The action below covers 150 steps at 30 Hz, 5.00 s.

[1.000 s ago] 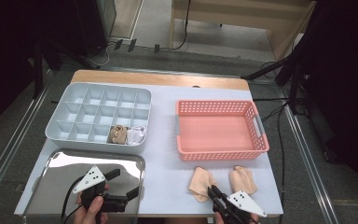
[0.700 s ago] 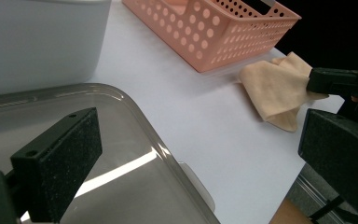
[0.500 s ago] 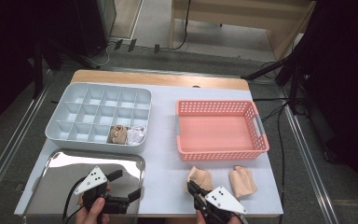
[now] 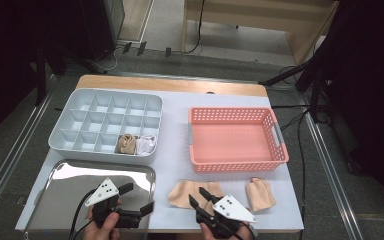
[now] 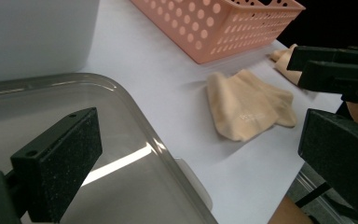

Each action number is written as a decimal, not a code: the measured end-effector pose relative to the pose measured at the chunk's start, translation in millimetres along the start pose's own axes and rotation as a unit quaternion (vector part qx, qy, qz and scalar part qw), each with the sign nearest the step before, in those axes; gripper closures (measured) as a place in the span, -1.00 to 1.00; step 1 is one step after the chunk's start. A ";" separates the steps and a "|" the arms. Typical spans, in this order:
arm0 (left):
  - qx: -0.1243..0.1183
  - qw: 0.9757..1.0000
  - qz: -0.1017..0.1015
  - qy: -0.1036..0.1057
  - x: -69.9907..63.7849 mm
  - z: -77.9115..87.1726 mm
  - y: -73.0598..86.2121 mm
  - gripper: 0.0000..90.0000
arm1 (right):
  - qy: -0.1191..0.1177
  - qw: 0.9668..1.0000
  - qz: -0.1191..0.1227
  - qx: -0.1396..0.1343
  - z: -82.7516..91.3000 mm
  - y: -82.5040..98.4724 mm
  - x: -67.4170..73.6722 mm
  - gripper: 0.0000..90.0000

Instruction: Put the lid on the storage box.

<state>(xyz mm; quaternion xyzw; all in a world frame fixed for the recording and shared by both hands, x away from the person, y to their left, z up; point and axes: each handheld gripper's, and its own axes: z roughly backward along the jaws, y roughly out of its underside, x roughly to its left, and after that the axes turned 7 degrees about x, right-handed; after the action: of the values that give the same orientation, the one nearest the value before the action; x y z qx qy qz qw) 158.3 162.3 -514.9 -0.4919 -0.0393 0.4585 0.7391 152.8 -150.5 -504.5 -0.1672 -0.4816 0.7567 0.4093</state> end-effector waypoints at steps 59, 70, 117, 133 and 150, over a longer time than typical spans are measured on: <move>0.095 0.993 0.038 -0.065 -26.6 -70.5 -23.7 0.89 | 0.105 0.990 -0.074 0.067 3.7 37.0 -65.5 0.59; 0.084 0.994 0.021 -0.069 -27.3 -75.4 -23.7 1.00 | 0.117 0.989 -0.059 0.063 5.9 27.7 -73.1 0.90; 0.037 0.999 0.017 -0.012 -17.6 -49.9 -11.2 0.30 | 0.174 0.982 -0.070 -0.011 67.2 16.8 -66.5 0.91; 0.037 0.999 0.016 -0.009 -18.0 -48.8 -11.2 0.33 | 0.061 0.997 -0.041 0.037 14.7 23.0 -15.9 0.30; 0.037 0.999 0.014 -0.007 -18.1 -49.2 -11.3 0.31 | 0.072 0.995 -0.045 0.048 16.2 32.1 -14.9 0.30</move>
<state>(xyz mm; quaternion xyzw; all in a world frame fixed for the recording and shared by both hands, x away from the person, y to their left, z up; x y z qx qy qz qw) 180.1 114.3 -524.4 -0.4614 -0.0204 0.4729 0.7504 136.7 -178.1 -526.6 -0.1797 -0.4213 0.7455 0.4842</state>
